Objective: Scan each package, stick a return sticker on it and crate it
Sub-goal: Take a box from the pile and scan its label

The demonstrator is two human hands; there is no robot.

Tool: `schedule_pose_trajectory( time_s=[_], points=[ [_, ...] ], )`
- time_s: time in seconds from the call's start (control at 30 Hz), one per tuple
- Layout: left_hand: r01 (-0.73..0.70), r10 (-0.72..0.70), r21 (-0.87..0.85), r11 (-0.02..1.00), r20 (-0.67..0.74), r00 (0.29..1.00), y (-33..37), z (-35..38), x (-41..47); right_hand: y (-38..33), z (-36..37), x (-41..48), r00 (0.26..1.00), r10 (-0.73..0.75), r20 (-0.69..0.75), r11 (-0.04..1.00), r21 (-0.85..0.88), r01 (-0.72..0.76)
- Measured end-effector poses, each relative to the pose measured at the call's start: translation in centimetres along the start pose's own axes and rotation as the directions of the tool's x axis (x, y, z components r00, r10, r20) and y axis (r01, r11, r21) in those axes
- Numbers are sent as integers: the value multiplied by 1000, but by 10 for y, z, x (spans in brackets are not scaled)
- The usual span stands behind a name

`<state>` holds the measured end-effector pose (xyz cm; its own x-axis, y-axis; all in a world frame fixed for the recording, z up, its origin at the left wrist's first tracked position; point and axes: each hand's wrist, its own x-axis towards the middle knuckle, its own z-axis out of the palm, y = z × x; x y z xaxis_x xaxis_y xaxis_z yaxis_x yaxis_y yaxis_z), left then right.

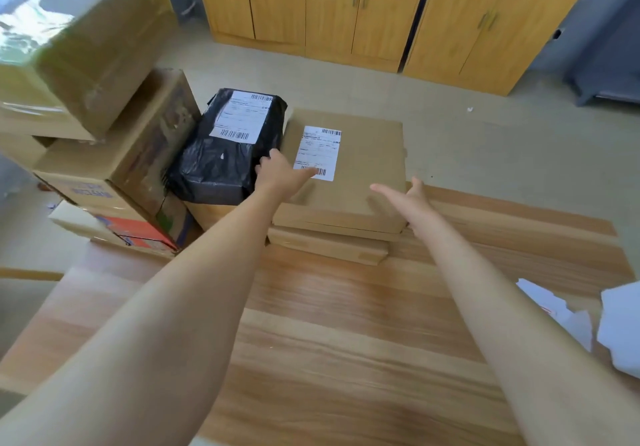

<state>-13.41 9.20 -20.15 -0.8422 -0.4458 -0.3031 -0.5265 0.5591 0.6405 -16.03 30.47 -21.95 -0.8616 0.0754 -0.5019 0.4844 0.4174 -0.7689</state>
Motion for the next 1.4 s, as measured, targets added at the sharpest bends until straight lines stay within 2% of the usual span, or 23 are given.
schedule_pose_trajectory(
  time_s=[0.1,0.17,0.37,0.53,0.73,0.9,1.13,1.4],
  points=[
    [3,-2,58,998,-25,1000,2,3,6,6,3,10,996,81,41,994,72,-83],
    [28,-27,28,999,-25,999,2,6,12,9,5,14,993,107,52,990,89,-111],
    [161,-144,-129,978,129,981,-3,12,24,12,8,19,979,170,114,972,147,-186],
    [207,-179,-156,966,173,968,-2,12,27,14,4,20,983,149,109,968,189,-168],
    [190,-152,-201,961,189,970,8,18,9,20,-19,6,991,114,71,964,231,-128],
    [131,-95,-223,966,163,982,34,18,-25,24,-55,-17,997,64,32,953,295,-70],
    [53,-18,-273,961,130,991,57,36,-109,60,-114,-77,999,-28,-42,955,295,39],
    [92,-47,-341,935,140,989,13,97,-219,160,-153,-146,999,-10,37,967,255,0]
  ],
)
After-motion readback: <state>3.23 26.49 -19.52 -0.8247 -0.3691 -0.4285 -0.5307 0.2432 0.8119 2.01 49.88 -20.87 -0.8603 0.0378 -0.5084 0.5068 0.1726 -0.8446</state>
